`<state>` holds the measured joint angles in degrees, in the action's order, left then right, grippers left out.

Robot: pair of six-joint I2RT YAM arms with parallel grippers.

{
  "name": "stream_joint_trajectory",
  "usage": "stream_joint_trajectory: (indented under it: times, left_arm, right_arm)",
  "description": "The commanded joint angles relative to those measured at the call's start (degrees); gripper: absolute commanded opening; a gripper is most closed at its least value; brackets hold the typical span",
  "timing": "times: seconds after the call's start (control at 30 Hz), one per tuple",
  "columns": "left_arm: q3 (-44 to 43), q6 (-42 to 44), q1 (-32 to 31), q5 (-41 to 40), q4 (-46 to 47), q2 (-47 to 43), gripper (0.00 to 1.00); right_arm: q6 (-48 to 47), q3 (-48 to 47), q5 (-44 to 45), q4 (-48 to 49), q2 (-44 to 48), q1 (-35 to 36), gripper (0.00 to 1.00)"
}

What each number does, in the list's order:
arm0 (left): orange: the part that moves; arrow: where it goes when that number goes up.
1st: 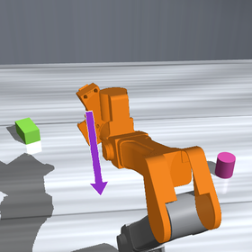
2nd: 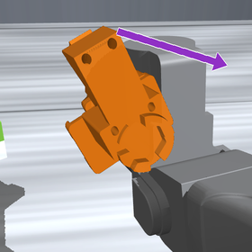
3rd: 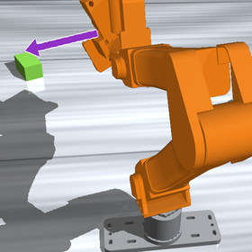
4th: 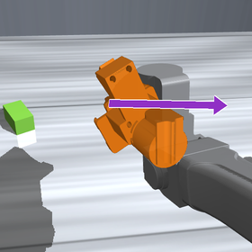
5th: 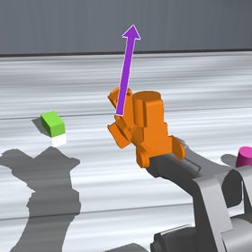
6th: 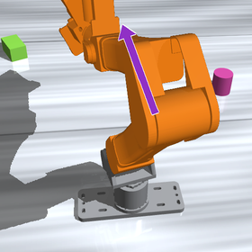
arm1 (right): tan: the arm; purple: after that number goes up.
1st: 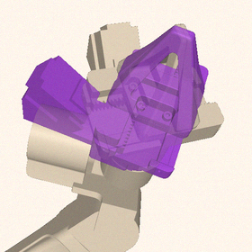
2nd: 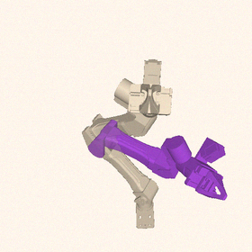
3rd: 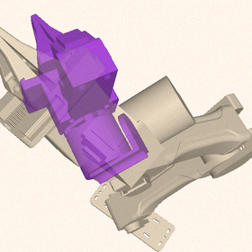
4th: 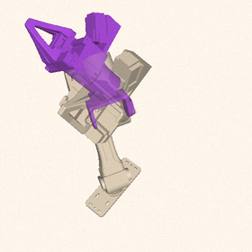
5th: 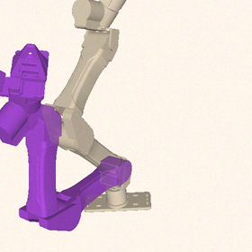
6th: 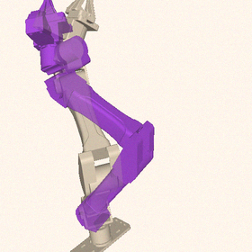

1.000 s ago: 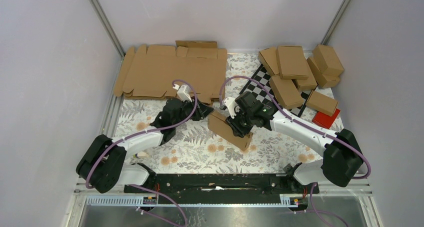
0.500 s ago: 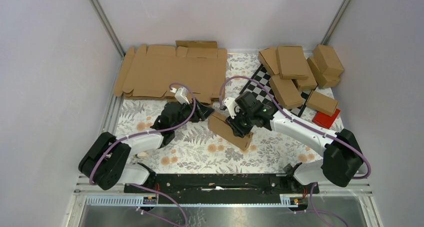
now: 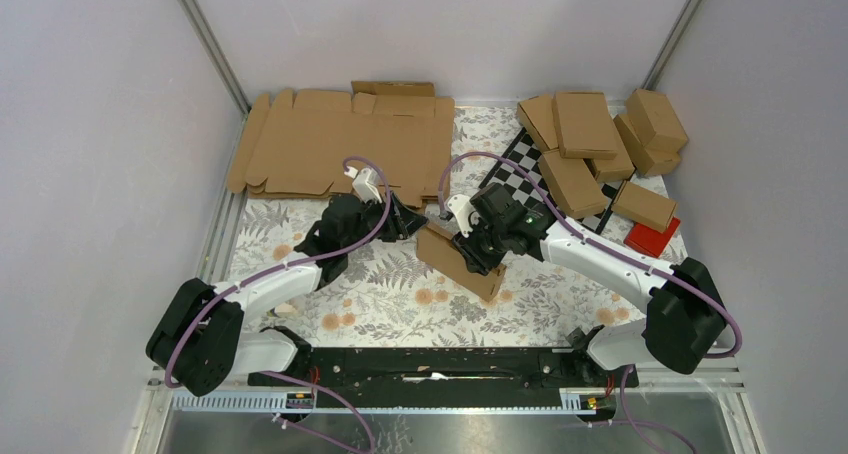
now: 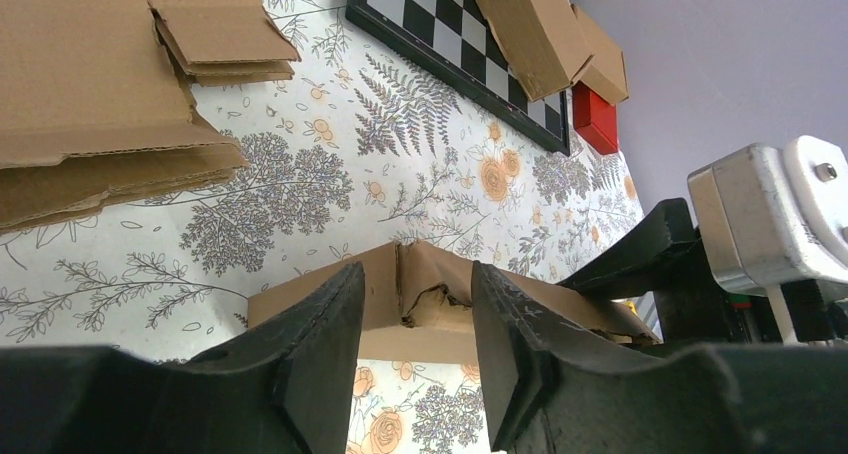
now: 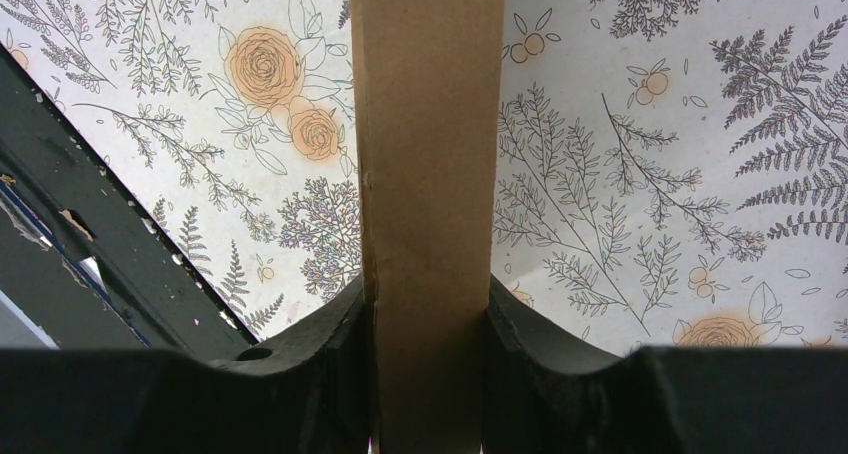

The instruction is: Fold the paper box

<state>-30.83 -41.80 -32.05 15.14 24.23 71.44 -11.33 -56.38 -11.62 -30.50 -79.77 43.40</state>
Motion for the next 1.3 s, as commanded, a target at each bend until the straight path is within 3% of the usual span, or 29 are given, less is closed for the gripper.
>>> stream_joint_trajectory:
  times: [0.0,0.3,0.6,0.73,0.87,1.27]
  left_arm:
    - [-3.2,1.6,0.4,1.5,-0.9,-1.4,0.46]
    - [-4.5,2.5,0.4,0.6,-4.7,-4.2,0.45]
    - [-4.4,2.0,0.4,1.6,-4.7,-4.0,0.26]
    - [-4.0,1.9,0.5,1.9,-3.8,-2.7,0.26]
    - [-4.0,2.0,0.4,2.5,-3.0,-1.5,0.14]
    - [-2.0,3.3,0.4,2.1,-6.6,-1.8,0.08]
  right_arm:
    - [-0.4,-0.4,0.2,0.2,0.4,0.1,0.31]
    - [-0.6,-0.6,0.3,0.2,0.1,0.1,0.31]
    - [-0.5,-0.6,0.3,0.2,0.1,0.0,0.31]
    - [-0.4,-0.4,0.2,0.2,0.2,0.1,0.31]
    - [-0.2,-0.3,0.1,0.2,0.4,0.0,0.31]
    - [-0.6,0.2,0.5,0.2,1.0,0.0,0.31]
